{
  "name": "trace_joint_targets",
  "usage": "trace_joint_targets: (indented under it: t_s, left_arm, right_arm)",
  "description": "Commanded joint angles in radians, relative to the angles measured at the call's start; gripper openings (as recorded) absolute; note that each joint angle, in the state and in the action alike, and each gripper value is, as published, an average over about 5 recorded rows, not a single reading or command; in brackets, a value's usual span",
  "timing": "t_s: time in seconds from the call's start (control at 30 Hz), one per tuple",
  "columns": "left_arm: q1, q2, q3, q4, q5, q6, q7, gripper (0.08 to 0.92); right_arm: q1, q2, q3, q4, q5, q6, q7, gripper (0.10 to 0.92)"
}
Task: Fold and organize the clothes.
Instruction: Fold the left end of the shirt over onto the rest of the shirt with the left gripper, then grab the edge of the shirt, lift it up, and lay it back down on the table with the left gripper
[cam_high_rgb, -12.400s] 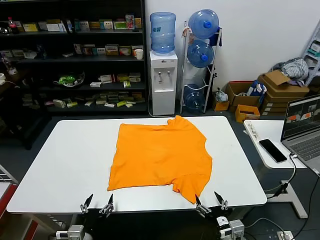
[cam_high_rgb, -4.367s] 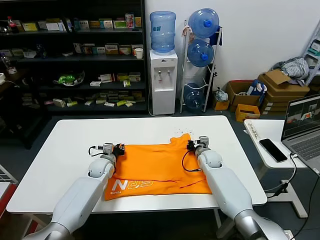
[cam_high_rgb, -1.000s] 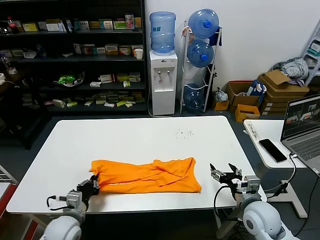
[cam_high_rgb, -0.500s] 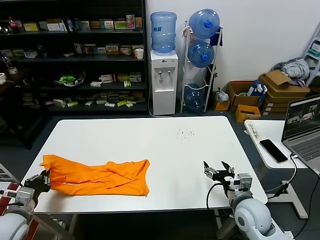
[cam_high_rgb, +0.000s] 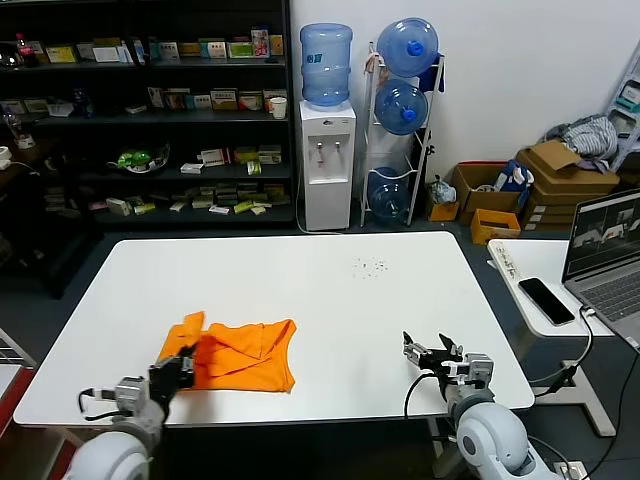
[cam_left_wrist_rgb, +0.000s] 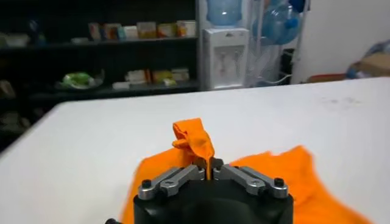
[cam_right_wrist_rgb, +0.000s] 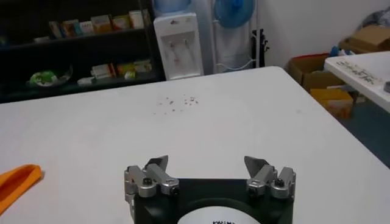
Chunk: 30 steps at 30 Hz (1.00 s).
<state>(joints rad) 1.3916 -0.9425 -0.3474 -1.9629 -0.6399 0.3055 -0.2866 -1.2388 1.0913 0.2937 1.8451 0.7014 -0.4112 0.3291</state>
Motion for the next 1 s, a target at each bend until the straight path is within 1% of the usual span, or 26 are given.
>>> trace_joint_targets:
  t_s: [0.03, 0.17, 0.3, 0.4, 0.5, 0.53, 0.63, 0.7, 0.8, 0.9, 1.0]
  left_arm:
    - [-0.241, -0.249, 0.257, 0.078, -0.012, 0.038, -0.064, 0.129]
    - [-0.261, -0.262, 0.279, 0.106, 0.004, 0.064, -0.069, 0.129]
    - [-0.247, -0.269, 0.269, 0.141, 0.072, 0.075, -0.048, 0.134]
    - [-0.222, -0.241, 0.232, 0.129, 0.086, 0.076, -0.031, 0.181]
    - [-0.179, -0.162, 0.170, 0.073, 0.073, 0.075, -0.014, 0.262]
    - [-0.162, -0.127, 0.140, 0.055, 0.064, 0.073, -0.006, 0.296]
    - [-0.092, -0.002, -0.006, 0.018, 0.014, 0.069, 0.035, 0.383]
    - [-0.031, 0.079, -0.125, 0.016, -0.033, 0.064, 0.076, 0.435]
    - [0.050, 0.165, -0.240, 0.079, -0.072, 0.027, 0.152, 0.522]
    - [0.060, 0.200, -0.260, 0.197, -0.094, -0.013, 0.222, 0.608]
    - [0.031, 0.196, -0.225, 0.274, -0.134, -0.020, 0.270, 0.695]
  right_arm:
    - [0.000, 0.035, -0.002, -0.017, -0.006, -0.001, 0.012, 0.823]
    - [-0.002, 0.036, 0.001, -0.016, -0.002, 0.001, 0.014, 0.823]
    - [-0.001, 0.031, 0.000, -0.011, 0.005, 0.001, 0.015, 0.823]
    - [0.003, 0.031, -0.002, -0.009, 0.009, 0.000, 0.016, 0.823]
    - [0.007, 0.031, -0.002, -0.012, 0.011, 0.001, 0.015, 0.823]
    - [0.007, 0.030, -0.002, -0.013, 0.012, 0.001, 0.015, 0.823]
    - [0.008, 0.027, -0.002, -0.018, 0.015, 0.003, 0.011, 0.823]
    - [0.011, 0.027, -0.004, -0.024, 0.015, 0.004, 0.008, 0.823]
    - [0.020, 0.033, -0.014, -0.035, 0.014, 0.005, 0.007, 0.823]
    - [0.031, 0.042, -0.027, -0.043, 0.012, 0.004, 0.007, 0.823]
    - [0.041, 0.050, -0.040, -0.047, 0.012, 0.000, 0.010, 0.823]
